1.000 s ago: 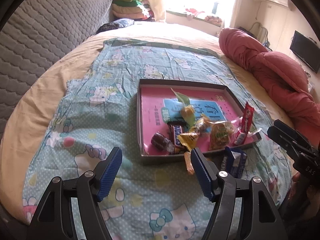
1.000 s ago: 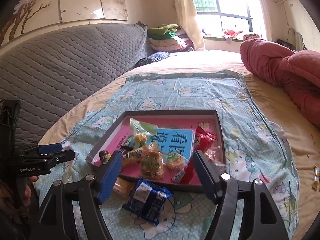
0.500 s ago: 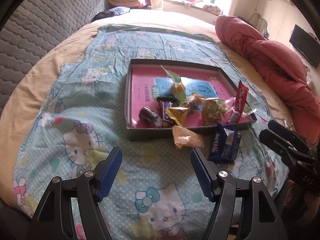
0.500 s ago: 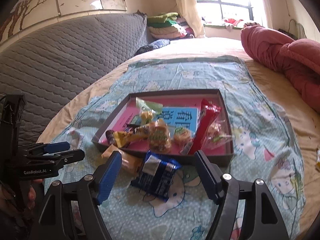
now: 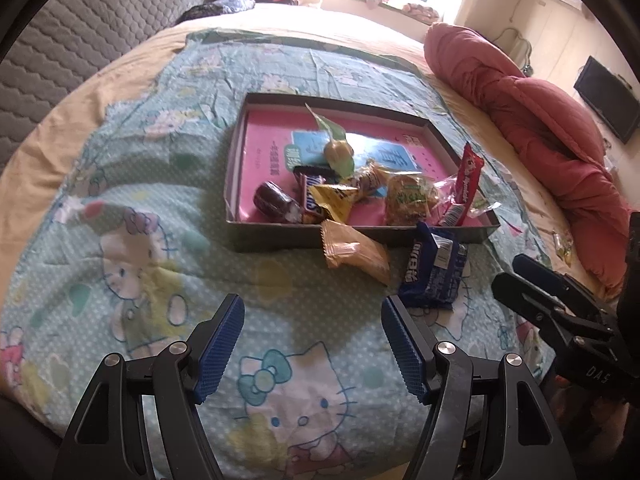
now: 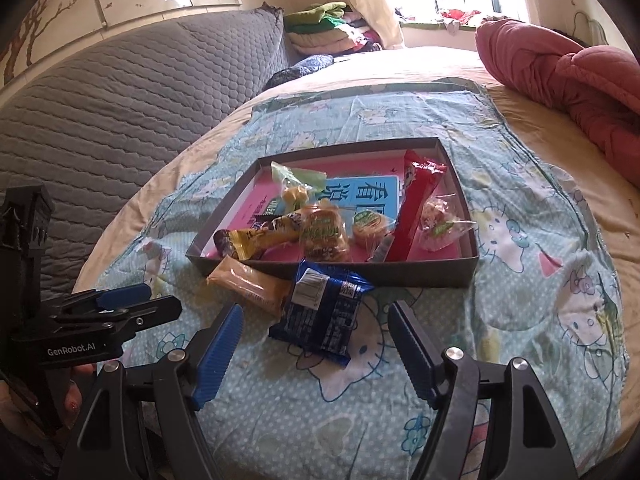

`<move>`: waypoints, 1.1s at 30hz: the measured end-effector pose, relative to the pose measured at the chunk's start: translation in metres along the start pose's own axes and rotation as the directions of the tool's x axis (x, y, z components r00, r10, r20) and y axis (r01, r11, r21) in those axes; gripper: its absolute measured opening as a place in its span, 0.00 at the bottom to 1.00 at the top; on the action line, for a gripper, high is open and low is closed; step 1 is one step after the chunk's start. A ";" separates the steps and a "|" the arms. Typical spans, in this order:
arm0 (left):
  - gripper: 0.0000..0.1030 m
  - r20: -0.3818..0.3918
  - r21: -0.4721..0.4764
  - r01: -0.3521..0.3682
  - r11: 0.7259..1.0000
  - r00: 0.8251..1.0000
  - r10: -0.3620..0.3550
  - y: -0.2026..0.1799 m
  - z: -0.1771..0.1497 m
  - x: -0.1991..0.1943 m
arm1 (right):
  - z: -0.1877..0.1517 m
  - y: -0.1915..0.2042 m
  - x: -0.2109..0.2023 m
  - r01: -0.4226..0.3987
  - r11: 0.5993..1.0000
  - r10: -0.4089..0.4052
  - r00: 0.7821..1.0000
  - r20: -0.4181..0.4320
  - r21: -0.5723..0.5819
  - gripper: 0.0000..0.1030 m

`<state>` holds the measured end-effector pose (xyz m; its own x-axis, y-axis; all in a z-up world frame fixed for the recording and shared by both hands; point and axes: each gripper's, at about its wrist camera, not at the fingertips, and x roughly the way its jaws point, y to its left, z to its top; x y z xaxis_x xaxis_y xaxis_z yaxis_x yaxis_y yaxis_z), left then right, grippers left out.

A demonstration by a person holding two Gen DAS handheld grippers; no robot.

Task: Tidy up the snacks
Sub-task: 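Move left tool to the orange wafer pack while right tool moves to the blue biscuit pack, then close left tool on the orange wafer pack while right tool grasps the blue biscuit pack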

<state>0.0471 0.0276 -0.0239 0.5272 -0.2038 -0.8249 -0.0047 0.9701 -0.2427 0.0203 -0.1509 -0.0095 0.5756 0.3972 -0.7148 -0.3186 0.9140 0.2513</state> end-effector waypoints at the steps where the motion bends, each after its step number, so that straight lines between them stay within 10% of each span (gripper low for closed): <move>1: 0.71 -0.008 -0.012 0.017 1.000 1.000 -0.017 0.001 0.000 0.003 | 0.000 0.000 0.002 -0.002 1.000 0.002 1.000 -0.004 -0.001 0.72; 33: 0.70 -0.038 -0.151 0.174 0.973 0.983 -0.182 0.001 0.026 0.070 | -0.003 -0.003 0.080 0.052 0.998 -0.048 0.994 -0.100 0.047 0.72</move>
<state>0.1066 0.0178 -0.0686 0.4866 -0.3817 -0.7858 -0.0406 0.8886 -0.4568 0.0653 -0.1225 -0.0691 0.5122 0.3431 -0.7874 -0.2526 0.9364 0.2437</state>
